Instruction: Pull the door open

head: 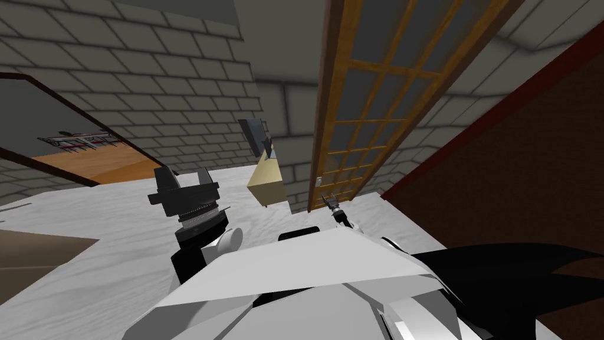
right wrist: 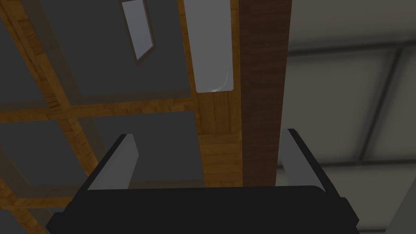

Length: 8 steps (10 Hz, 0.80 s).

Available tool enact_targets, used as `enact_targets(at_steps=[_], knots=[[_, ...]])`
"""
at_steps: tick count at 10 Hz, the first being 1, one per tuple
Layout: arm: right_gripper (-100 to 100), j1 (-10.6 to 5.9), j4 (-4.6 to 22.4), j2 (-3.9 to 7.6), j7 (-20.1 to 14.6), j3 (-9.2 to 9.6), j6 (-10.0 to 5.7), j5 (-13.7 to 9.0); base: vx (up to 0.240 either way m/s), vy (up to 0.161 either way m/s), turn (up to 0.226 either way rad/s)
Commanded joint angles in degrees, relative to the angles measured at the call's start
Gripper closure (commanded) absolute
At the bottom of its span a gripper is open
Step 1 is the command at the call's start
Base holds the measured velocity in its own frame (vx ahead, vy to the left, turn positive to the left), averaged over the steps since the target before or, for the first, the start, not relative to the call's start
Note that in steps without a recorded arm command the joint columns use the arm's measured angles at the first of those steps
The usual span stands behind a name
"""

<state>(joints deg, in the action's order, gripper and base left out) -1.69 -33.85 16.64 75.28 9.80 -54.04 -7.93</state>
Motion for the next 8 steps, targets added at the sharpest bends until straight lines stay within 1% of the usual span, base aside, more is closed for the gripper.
enact_targets(at_steps=[1,6,7,8], knots=[[-100,0.14,0.5,0.63,0.6,-0.15,-0.24,-2.0,0.07,0.017,0.18],[-100,-0.12,2.2,2.62,1.9,-0.61,-0.74,-7.6,0.07,0.002,0.193],[-100,-0.12,2.2,2.62,1.9,-0.61,-0.74,-7.6,0.045,-0.001,0.052],[-100,-0.21,2.8,3.31,2.4,-0.77,-0.91,-9.6,0.052,0.008,0.177]])
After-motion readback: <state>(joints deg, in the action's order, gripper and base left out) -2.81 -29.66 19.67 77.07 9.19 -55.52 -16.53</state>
